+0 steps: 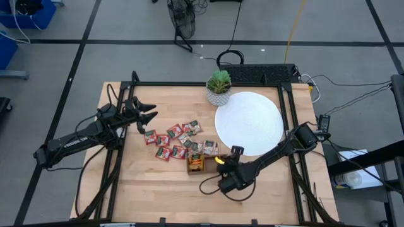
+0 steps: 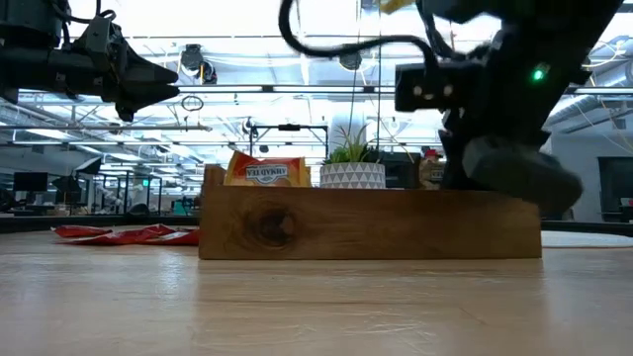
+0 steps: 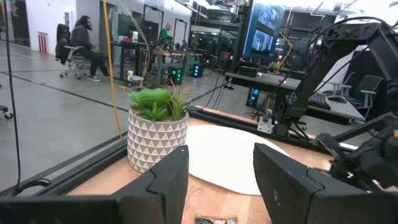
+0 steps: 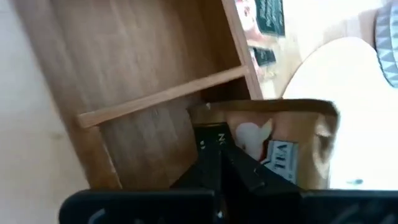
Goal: Pick & Place Tea
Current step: Put the light brown tea bag into the right section of the wooden organizer
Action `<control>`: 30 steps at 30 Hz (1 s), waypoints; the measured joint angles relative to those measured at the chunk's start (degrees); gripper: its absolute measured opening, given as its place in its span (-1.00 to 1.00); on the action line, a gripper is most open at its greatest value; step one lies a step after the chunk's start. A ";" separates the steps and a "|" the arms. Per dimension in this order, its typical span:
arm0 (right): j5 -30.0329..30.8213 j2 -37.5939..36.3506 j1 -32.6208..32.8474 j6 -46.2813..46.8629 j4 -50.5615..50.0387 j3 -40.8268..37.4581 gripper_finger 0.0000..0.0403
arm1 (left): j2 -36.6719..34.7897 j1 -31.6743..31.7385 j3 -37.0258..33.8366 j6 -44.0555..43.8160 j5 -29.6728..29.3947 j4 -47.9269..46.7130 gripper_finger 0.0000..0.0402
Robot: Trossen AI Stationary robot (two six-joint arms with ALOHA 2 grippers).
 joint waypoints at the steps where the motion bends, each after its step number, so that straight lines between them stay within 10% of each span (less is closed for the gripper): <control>1: 0.04 -0.03 -0.03 0.37 0.12 -0.43 -1.00 | -0.02 0.00 0.00 0.00 0.00 0.00 -0.09; 30: -6.33 -0.39 0.03 -8.54 7.81 -0.48 -1.00 | -0.01 0.00 0.00 0.00 0.00 0.00 -0.09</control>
